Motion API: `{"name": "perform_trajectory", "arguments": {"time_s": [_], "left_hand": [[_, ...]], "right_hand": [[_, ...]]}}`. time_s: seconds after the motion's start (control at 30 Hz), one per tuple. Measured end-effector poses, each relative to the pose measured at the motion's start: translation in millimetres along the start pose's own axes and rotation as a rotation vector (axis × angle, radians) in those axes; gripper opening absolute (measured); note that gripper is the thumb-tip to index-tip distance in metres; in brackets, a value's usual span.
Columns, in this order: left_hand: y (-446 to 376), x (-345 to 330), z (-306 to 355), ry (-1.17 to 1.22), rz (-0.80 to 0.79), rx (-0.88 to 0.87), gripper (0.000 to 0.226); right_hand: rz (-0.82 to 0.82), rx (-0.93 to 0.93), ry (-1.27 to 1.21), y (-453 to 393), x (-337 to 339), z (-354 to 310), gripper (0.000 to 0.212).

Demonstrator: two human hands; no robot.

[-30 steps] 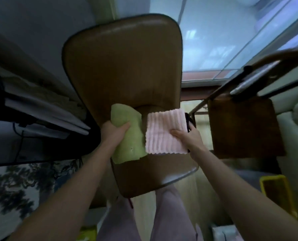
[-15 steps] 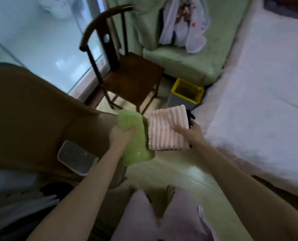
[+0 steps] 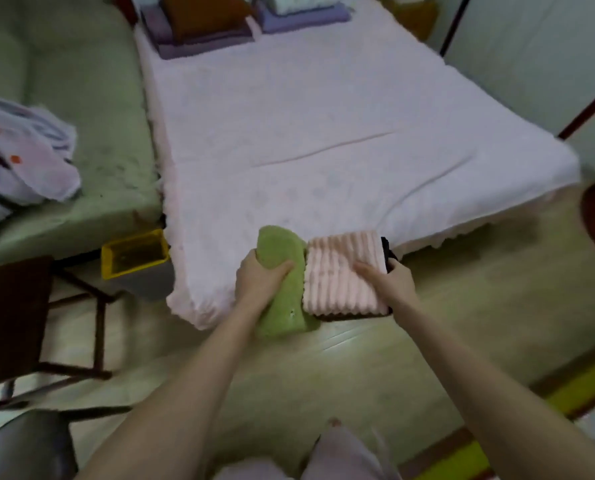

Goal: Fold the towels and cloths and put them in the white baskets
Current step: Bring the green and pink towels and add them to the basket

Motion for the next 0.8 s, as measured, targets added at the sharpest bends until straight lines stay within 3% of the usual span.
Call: {"name": "perform_trajectory", "arguments": {"time_s": [0.2, 0.5, 0.8], "left_hand": [[-52, -182, 110, -0.123, -0.213, -0.126, 0.055], [-172, -413, 268, -0.266, -0.513, -0.289, 0.073], [-243, -655, 450, -0.501, -0.820, -0.501, 0.057]], "right_hand": [[0.228, -0.050, -0.071, -44, 190, 10, 0.039], [0.588, -0.071, -0.224, -125, 405, 8, 0.038], [0.953, -0.074, -0.381, -174, 606, -29, 0.057]]}}
Point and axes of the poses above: each hand's wrist, its own y-axis away from the middle knuckle, its own x-axis out of the back of the hand, z = x × y, the point moved 8 cm from there along -y, towards the middle knuckle, and after that the axes turned 10 degrees about -z, right-handed, at the moved point
